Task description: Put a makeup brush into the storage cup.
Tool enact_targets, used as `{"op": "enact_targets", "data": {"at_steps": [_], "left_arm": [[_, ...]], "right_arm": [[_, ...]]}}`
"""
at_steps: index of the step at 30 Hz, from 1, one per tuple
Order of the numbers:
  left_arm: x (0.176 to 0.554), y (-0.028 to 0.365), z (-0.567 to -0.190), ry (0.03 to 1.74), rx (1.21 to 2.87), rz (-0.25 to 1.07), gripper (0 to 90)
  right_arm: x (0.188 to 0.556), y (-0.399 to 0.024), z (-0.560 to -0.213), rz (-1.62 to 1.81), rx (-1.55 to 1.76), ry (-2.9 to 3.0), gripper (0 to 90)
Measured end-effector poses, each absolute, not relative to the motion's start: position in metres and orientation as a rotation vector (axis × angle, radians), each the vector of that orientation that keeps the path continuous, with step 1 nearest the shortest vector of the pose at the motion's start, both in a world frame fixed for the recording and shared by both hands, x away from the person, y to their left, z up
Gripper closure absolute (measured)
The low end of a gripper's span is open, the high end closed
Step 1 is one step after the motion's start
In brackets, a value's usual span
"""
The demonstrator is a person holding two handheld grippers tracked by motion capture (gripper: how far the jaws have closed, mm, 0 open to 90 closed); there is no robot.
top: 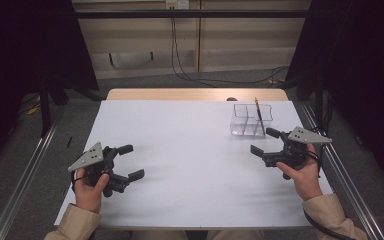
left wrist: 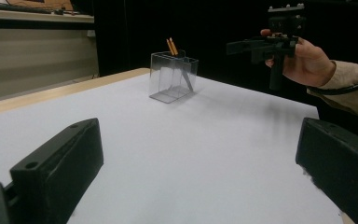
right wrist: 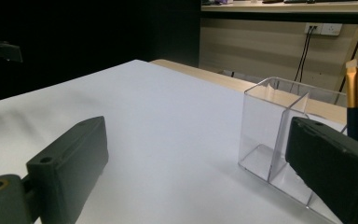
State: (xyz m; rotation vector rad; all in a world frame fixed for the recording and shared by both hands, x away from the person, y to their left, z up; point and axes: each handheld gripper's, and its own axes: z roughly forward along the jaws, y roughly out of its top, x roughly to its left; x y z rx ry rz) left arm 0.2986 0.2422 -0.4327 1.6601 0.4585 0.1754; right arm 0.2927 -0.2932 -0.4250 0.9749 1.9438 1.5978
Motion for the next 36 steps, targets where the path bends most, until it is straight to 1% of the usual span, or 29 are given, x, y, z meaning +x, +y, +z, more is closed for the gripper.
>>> {"op": "enact_targets", "data": {"at_steps": [8,36], "left_arm": [[0.299,0.243,-0.433,0.459,1.66,0.177,0.7],[0.299,0.241,-0.435,0.453,1.666,0.175,0.8]], "right_arm": [[0.284,-0.293,-0.431,1.589,0.969,1.97,5.2],[0.266,-0.291,-0.438,1.57,0.917,2.036,5.2]]}}
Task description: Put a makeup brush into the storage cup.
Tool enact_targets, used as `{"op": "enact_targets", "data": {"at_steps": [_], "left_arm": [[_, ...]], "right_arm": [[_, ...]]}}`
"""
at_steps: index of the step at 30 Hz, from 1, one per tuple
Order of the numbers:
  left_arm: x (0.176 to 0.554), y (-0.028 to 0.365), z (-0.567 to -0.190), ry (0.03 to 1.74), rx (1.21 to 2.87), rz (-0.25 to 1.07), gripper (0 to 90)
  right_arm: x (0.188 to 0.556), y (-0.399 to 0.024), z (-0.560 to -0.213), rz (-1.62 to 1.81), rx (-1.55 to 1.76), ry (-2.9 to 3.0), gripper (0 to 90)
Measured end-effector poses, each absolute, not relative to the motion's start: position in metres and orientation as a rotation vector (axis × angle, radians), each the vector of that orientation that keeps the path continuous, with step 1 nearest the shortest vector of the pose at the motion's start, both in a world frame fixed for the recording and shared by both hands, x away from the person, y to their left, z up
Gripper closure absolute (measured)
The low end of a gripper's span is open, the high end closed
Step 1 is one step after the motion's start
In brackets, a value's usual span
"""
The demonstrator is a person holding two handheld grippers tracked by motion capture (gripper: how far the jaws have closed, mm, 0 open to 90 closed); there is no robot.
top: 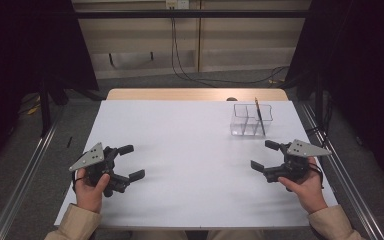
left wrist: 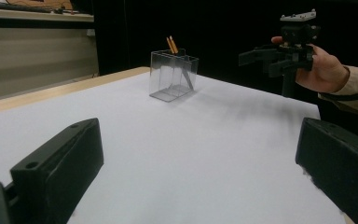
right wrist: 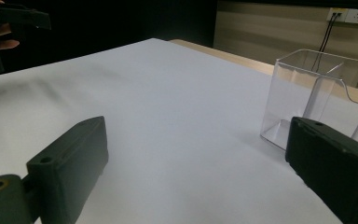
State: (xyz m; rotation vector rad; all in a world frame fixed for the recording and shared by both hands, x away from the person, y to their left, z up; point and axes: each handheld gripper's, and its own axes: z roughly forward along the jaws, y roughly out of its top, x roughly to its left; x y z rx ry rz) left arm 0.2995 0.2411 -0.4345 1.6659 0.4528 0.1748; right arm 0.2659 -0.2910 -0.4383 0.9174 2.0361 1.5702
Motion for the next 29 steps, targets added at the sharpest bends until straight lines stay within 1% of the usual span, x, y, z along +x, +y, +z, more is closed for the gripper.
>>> {"op": "enact_targets", "data": {"at_steps": [18,29], "left_arm": [[0.3,0.238,-0.436,0.445,1.667,0.171,0.7],[0.299,0.24,-0.436,0.448,1.672,0.172,0.6]], "right_arm": [[0.255,-0.292,-0.441,1.573,0.9,2.057,5.2],[0.254,-0.292,-0.442,1.579,0.895,2.059,5.1]]}}
